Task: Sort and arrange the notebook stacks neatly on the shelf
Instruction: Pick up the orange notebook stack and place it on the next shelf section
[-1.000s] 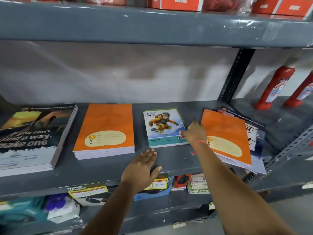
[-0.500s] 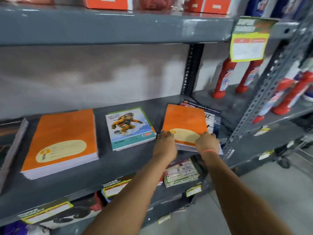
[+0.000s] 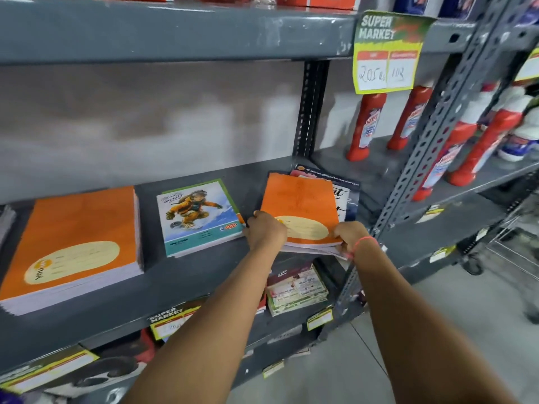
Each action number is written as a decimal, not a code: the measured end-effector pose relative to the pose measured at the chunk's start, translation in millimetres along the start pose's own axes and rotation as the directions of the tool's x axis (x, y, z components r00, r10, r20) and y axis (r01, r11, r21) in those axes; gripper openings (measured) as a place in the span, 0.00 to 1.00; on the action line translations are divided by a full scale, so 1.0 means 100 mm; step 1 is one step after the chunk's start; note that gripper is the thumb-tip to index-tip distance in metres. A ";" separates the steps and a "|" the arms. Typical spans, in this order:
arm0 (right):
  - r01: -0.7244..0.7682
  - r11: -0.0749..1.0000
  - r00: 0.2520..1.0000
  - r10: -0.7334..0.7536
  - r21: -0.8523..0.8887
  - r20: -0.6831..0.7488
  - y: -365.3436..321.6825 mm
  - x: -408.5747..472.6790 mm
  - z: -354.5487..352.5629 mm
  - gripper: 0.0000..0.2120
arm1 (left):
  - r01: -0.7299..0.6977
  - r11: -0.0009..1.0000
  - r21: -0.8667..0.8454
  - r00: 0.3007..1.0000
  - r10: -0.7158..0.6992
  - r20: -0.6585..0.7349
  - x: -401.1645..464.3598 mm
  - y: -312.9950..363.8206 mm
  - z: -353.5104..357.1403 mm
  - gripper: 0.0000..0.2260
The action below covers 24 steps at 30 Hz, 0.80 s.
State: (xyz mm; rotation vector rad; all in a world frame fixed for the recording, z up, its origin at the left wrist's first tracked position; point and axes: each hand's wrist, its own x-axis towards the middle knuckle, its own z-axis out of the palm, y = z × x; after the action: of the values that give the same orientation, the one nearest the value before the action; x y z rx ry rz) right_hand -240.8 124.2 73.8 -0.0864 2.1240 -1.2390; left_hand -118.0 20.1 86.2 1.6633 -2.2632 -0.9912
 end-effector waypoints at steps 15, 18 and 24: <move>0.066 0.981 0.997 -0.057 -0.183 0.054 -0.02 0.07 -0.11 0.14 | 0.070 0.993 -0.090 0.996 -0.075 -0.054 -0.14 0.02 0.07 0.12; 0.005 0.980 0.996 0.013 -0.199 0.087 -0.04 0.14 -0.15 0.20 | 0.083 0.983 -0.166 0.994 -0.094 -0.060 -0.15 0.04 0.04 0.10; 0.019 0.983 0.998 -0.008 -0.182 0.059 -0.09 0.16 -0.27 0.19 | 0.119 0.879 -0.462 0.991 -0.133 0.004 -0.21 0.05 -0.06 0.15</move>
State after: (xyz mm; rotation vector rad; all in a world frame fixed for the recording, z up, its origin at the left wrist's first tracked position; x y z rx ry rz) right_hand -270.6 133.7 81.4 -0.2142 2.1852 -1.0338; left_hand -111.6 37.2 98.6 1.6042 -1.7271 -1.3939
